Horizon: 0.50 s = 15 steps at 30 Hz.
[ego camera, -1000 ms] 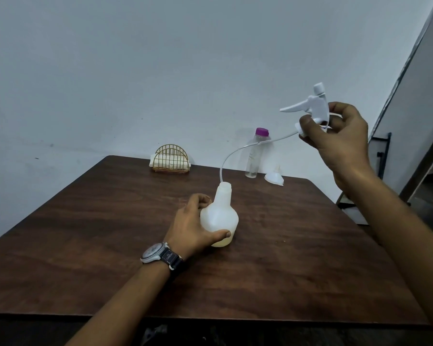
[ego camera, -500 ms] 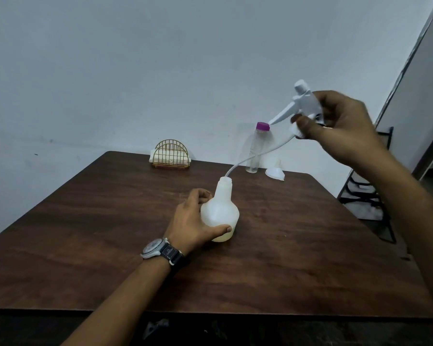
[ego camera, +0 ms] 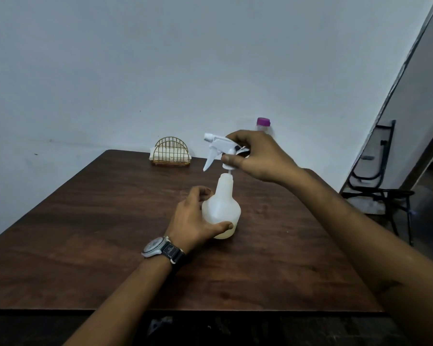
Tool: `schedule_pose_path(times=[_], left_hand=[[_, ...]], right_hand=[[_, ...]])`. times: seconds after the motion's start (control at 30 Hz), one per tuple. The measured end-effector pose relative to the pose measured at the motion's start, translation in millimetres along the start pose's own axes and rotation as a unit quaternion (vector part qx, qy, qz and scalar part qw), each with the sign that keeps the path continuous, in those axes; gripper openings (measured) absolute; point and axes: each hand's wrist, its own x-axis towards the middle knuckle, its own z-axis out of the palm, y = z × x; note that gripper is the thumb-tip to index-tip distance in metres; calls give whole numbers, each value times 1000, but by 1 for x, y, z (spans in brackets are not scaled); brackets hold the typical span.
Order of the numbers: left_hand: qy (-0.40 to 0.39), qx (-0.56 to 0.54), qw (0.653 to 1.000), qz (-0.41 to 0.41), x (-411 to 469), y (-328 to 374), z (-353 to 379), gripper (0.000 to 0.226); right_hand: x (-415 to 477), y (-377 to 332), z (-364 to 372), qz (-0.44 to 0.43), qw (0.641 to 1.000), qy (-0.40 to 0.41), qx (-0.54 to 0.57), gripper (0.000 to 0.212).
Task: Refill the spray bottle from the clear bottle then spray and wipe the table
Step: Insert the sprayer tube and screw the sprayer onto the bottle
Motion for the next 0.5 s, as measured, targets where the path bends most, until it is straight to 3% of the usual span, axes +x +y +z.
schedule_pose_path(times=[0.37,0.5], left_hand=[[9,-19,1000,3,-1,-2,2,93],[8,-24,1000,-2,-2,-1,1,104]], right_hand=[[-3,23,15,25,998,-43,25,28],[0,18,18,10,997,-76,17,30]])
